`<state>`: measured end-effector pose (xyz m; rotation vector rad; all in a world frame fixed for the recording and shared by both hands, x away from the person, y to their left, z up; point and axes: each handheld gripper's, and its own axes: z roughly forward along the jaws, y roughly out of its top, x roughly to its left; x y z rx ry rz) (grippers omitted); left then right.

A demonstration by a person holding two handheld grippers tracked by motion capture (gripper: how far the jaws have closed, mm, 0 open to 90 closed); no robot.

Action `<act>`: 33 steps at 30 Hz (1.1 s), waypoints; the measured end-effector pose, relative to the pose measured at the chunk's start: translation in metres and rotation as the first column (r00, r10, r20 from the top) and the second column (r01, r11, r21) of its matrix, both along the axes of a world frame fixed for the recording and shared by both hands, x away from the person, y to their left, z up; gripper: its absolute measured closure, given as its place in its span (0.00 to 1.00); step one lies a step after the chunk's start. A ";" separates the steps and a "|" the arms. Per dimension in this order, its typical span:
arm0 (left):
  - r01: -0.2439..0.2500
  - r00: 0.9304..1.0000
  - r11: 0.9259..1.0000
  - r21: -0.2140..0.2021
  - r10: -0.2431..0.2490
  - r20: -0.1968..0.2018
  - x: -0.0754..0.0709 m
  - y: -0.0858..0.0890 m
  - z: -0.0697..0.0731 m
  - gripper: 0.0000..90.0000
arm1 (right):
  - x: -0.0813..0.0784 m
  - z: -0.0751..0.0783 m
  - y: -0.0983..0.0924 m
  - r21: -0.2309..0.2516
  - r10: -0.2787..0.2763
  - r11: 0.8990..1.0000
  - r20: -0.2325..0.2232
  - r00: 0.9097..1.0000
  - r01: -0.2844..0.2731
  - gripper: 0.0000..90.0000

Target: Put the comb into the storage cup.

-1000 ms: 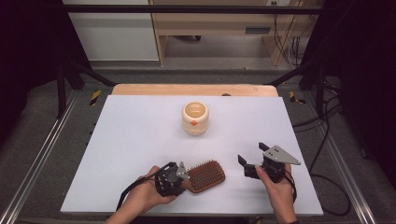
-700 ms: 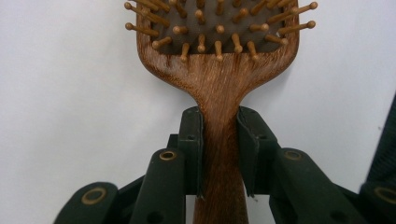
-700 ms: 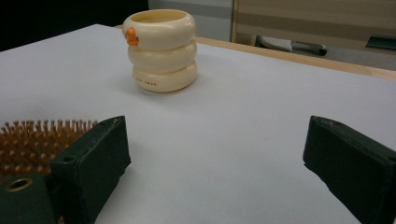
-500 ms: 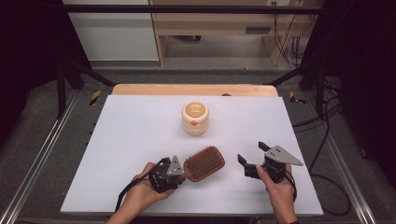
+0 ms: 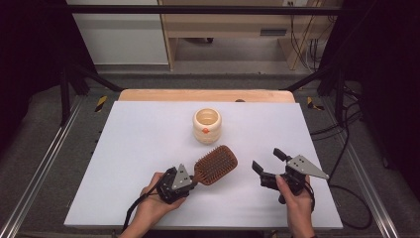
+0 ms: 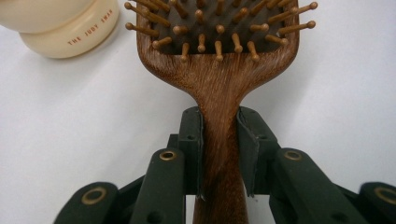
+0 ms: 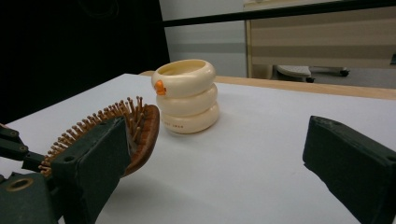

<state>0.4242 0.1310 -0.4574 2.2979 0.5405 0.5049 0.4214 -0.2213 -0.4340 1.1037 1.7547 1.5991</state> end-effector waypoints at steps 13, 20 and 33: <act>-0.040 0.997 0.992 -0.117 0.048 0.064 -0.003 0.010 0.002 0.80 | -0.005 0.002 0.012 0.044 0.042 0.998 -0.002 0.999 -0.042 0.08; -0.037 0.996 0.993 -0.110 0.046 0.078 -0.006 0.012 0.001 0.80 | -0.004 0.003 0.021 0.044 0.063 0.997 -0.003 0.998 -0.062 0.08; -0.056 0.991 0.982 -0.182 0.077 0.109 -0.007 0.021 0.005 0.80 | -0.005 0.003 0.027 0.042 0.088 0.995 -0.006 0.996 -0.088 0.07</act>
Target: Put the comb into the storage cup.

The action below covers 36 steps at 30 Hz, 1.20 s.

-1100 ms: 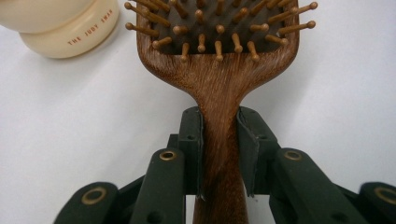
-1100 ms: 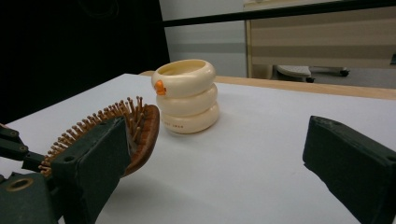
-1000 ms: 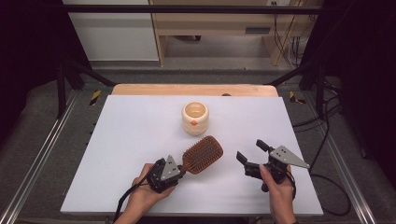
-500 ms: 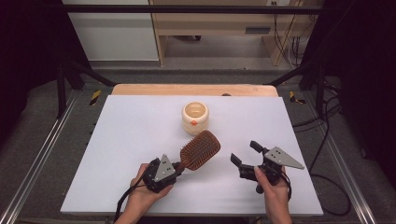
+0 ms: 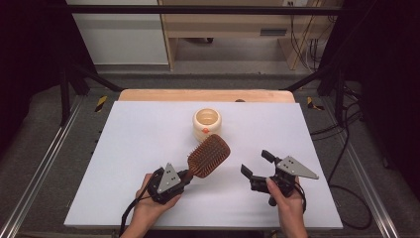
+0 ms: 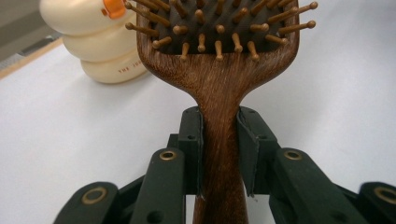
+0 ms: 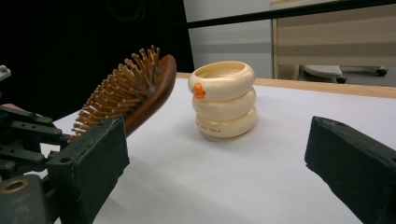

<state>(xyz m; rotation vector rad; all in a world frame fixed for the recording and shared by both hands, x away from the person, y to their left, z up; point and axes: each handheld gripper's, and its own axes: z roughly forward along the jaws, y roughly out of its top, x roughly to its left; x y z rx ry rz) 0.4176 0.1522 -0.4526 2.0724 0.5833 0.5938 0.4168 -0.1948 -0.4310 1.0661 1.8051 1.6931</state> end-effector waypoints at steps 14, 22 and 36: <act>-0.036 0.999 0.995 -0.090 0.039 0.028 0.001 0.013 0.006 0.80 | 0.000 0.002 0.009 0.018 0.025 1.000 -0.018 1.000 -0.025 0.05; -0.049 0.998 0.992 -0.117 0.054 0.044 0.000 0.017 0.006 0.80 | -0.001 0.004 0.021 0.017 0.034 0.999 -0.035 0.999 -0.033 0.05; -0.070 0.993 0.985 -0.156 0.083 0.079 -0.002 0.026 0.012 0.80 | 0.014 0.037 0.055 0.073 0.043 0.996 -0.041 0.998 -0.040 0.07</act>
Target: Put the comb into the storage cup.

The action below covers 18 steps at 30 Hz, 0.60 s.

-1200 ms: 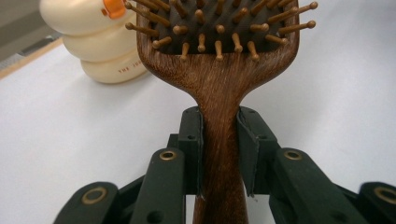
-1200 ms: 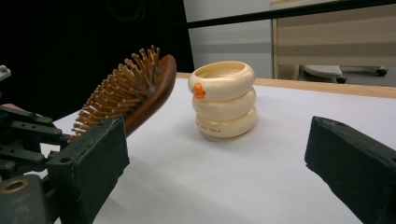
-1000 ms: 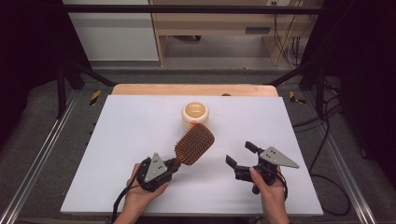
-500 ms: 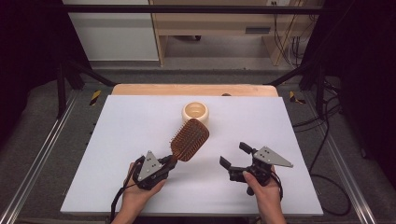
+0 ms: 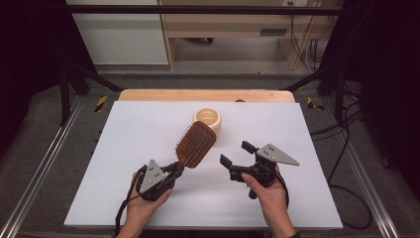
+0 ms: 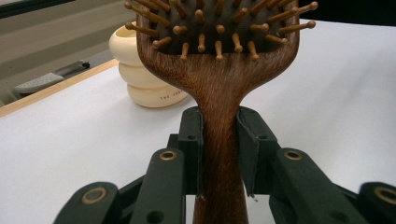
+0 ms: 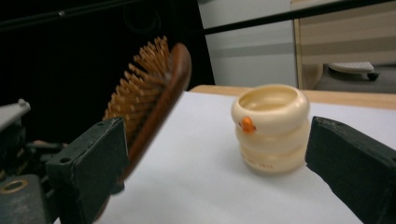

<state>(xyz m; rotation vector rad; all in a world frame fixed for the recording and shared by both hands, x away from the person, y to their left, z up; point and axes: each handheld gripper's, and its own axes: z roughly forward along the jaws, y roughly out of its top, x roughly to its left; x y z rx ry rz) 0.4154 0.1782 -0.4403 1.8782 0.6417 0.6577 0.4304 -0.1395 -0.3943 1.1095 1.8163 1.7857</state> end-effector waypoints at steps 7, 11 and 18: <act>-0.002 1.000 1.000 -0.011 0.002 0.009 0.000 0.002 0.001 0.80 | 0.017 0.024 0.018 0.015 0.015 1.000 0.013 1.000 -0.015 0.06; 0.003 1.000 1.000 -0.005 -0.003 0.009 -0.001 0.000 0.000 0.80 | 0.020 0.024 0.022 0.051 0.037 0.998 -0.006 0.999 -0.037 0.06; 0.017 1.000 1.000 -0.004 -0.017 0.012 -0.003 -0.004 0.000 0.80 | 0.018 0.009 0.027 0.057 0.061 0.997 -0.044 0.997 -0.058 0.06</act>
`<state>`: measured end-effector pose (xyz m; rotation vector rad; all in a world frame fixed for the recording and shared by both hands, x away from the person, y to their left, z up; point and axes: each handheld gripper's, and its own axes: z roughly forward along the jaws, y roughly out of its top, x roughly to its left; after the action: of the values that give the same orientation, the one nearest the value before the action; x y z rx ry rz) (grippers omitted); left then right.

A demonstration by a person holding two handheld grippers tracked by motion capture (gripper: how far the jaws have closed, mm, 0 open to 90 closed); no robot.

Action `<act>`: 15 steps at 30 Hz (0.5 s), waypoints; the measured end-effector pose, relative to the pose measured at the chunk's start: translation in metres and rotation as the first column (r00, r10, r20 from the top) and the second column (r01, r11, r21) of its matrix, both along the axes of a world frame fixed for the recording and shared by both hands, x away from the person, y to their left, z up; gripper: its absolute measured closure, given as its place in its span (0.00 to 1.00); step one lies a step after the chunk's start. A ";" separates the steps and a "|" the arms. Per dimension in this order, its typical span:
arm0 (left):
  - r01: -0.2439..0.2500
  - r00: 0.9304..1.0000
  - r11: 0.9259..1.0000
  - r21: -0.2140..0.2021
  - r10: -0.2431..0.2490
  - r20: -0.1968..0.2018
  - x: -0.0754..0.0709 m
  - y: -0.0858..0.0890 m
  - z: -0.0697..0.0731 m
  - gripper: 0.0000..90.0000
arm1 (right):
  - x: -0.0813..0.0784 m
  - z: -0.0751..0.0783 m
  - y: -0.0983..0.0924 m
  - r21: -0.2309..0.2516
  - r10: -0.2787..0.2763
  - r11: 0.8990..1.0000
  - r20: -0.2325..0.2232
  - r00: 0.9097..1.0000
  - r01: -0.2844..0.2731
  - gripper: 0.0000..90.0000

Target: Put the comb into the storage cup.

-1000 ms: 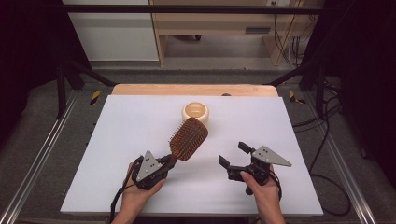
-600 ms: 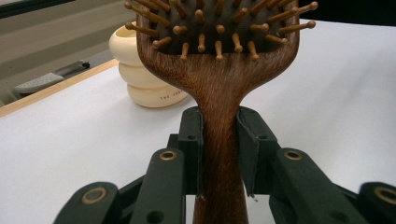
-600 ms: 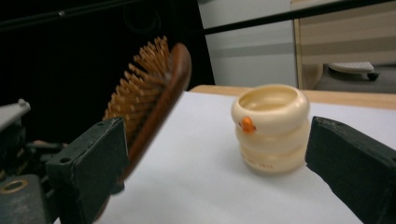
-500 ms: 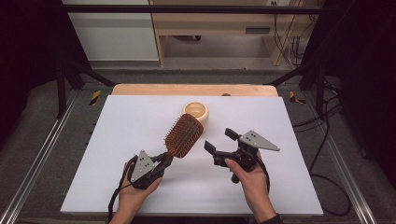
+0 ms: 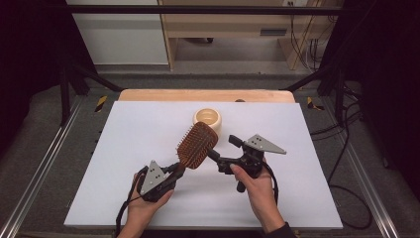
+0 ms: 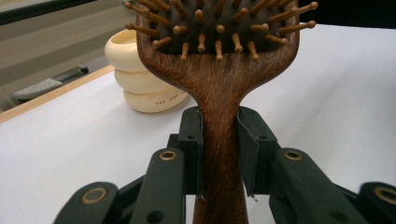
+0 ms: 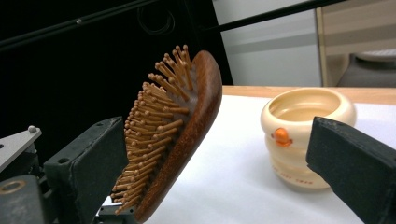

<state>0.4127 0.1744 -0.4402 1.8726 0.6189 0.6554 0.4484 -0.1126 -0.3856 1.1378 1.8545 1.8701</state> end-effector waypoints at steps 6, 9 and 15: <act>0.002 1.000 1.000 0.005 -0.002 -0.004 0.000 -0.001 -0.001 0.80 | 0.000 -0.004 0.007 0.007 0.020 1.000 -0.014 1.000 -0.020 0.06; 0.006 1.000 1.000 0.007 -0.006 -0.004 -0.001 -0.002 -0.002 0.80 | 0.000 -0.007 0.010 0.011 0.026 1.000 -0.022 0.999 -0.026 0.07; 0.013 1.000 1.000 0.016 -0.013 -0.005 -0.002 -0.006 -0.003 0.80 | -0.001 -0.010 0.015 0.019 0.047 0.999 -0.036 0.998 -0.046 0.08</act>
<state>0.4110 0.1688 -0.4435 1.8924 0.6056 0.6493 0.4474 -0.0973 -0.3960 1.1516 1.9037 1.9068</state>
